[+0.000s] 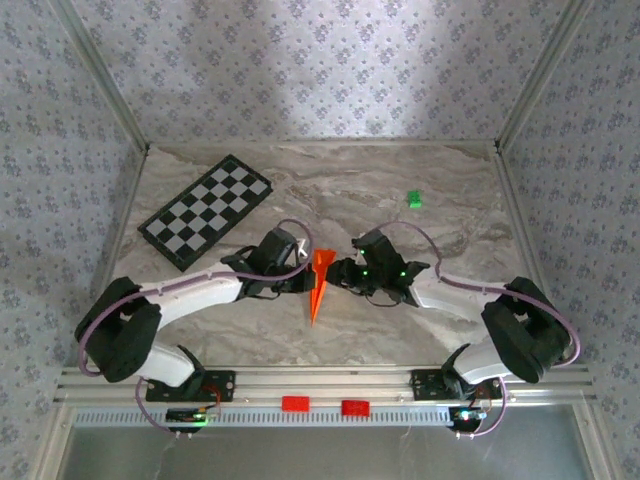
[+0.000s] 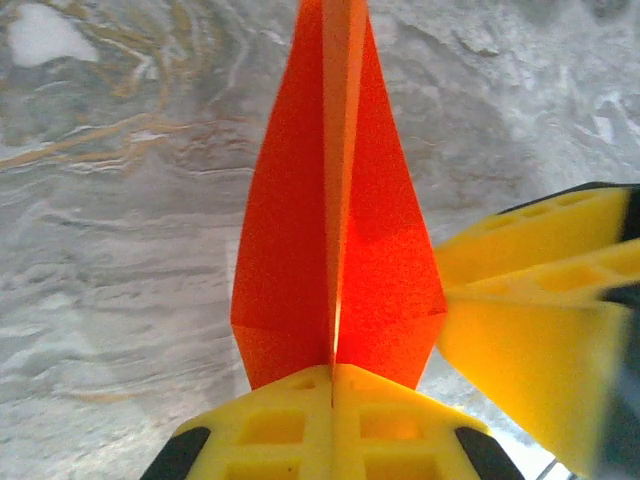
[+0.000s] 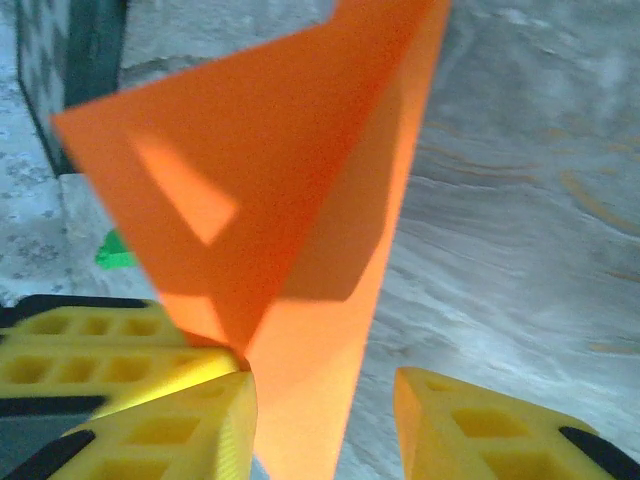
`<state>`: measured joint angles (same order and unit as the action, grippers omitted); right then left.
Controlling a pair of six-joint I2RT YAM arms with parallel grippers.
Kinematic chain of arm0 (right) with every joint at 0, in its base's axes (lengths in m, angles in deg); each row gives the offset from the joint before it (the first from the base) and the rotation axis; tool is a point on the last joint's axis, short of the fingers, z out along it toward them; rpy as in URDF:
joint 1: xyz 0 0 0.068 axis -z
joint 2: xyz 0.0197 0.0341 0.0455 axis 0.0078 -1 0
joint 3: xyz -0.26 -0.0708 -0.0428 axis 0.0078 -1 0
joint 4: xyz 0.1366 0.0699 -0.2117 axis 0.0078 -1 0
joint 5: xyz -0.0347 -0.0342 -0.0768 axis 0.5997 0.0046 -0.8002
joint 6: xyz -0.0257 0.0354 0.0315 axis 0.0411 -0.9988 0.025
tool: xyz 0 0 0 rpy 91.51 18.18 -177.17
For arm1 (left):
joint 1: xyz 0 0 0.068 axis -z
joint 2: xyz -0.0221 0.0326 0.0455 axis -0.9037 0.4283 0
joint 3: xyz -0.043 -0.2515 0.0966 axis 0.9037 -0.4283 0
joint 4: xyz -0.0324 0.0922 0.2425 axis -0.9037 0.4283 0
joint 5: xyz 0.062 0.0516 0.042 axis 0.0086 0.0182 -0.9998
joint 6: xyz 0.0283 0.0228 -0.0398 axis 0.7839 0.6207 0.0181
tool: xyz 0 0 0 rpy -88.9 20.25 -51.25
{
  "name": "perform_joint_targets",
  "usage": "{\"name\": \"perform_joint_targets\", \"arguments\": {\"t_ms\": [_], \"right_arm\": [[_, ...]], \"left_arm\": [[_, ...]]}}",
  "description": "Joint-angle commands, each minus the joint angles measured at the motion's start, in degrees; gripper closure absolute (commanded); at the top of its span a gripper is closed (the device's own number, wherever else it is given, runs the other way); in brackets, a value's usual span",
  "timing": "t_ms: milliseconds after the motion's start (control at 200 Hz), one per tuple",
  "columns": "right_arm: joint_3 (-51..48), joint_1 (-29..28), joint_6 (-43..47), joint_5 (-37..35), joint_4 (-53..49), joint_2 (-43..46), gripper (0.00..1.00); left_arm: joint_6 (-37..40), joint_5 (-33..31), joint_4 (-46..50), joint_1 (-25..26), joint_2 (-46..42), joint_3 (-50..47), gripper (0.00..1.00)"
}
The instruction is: Fold a paper plane with a square sheet of paper (pick it up from the middle)
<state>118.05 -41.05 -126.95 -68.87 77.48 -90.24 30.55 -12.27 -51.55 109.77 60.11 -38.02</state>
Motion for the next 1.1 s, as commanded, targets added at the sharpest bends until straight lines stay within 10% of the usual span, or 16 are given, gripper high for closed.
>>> {"name": "perform_joint_targets", "arguments": {"t_ms": [0, 410, 600, 805, 1094], "right_arm": [[2.10, -1.12, -1.92, -2.15, 0.87, -0.65, 0.57], [6.75, -3.33, -1.91, 0.07, -0.94, -9.07, 0.55], [7.68, -3.08, 0.22, -1.46, -6.94, -9.63, 0.74], [4.86, -2.67, -1.79, 0.81, -1.09, -9.97, 0.95], [3.86, -2.54, -3.36, 1.90, 2.22, -13.22, 1.00]], "left_arm": [[-0.72, -5.39, 3.66, 0.40, -1.73, -0.46, 0.99], [0.33, -6.37, 4.92, 1.35, -1.72, -0.08, 0.98], [0.38, -7.85, 6.31, 1.37, -2.31, -0.38, 0.98], [0.25, -5.69, 6.54, 1.44, -2.38, -0.70, 0.82], [-0.37, -2.82, 5.54, 2.42, -3.73, -2.49, 0.62]]}}
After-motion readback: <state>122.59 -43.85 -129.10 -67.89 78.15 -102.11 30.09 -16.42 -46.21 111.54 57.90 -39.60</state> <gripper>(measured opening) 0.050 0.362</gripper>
